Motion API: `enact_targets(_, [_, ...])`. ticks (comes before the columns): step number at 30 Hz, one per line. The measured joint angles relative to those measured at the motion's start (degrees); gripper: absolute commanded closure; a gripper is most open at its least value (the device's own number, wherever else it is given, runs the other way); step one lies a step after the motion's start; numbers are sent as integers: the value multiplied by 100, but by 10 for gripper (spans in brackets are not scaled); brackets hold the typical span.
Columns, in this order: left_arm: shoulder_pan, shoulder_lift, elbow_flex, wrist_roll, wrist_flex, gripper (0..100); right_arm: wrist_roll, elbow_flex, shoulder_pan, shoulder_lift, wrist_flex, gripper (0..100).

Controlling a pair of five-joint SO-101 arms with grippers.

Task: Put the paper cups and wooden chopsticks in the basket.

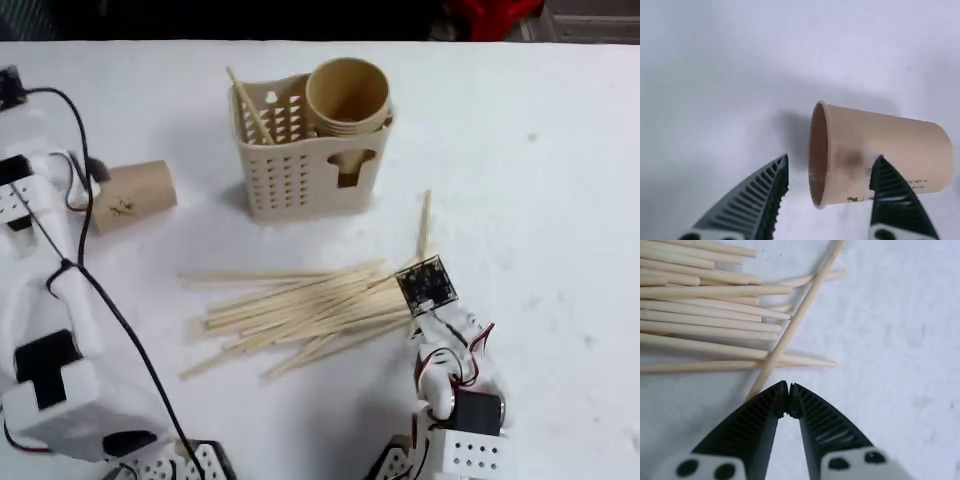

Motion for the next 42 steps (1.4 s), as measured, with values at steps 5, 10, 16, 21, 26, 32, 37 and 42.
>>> enact_targets(5, [53, 730, -158, 26, -422, 725, 0, 0, 0, 0, 0, 981])
enact_targets(10, [325, 1284, -862, 26, -158, 725, 0, 0, 0, 0, 0, 981])
enact_targets(16, [835, 1565, -1741, 141, 782, 727, 0, 0, 0, 0, 0, 981])
enact_targets(21, [1266, 1749, -2259, 149, 1178, 728, 0, 0, 0, 0, 0, 981])
enact_targets(26, [1635, 1916, -2734, 158, 1574, 782, 0, 0, 0, 0, 0, 981])
enact_targets(32, [1978, 1960, -3191, 158, 1969, 935, 0, 0, 0, 0, 0, 981])
enact_targets(37, [2031, 1960, -3358, -79, 1996, 980, 0, 0, 0, 0, 0, 981])
enact_targets(42, [2013, 1969, -3868, -466, 2479, 980, 0, 0, -9, 0, 0, 981])
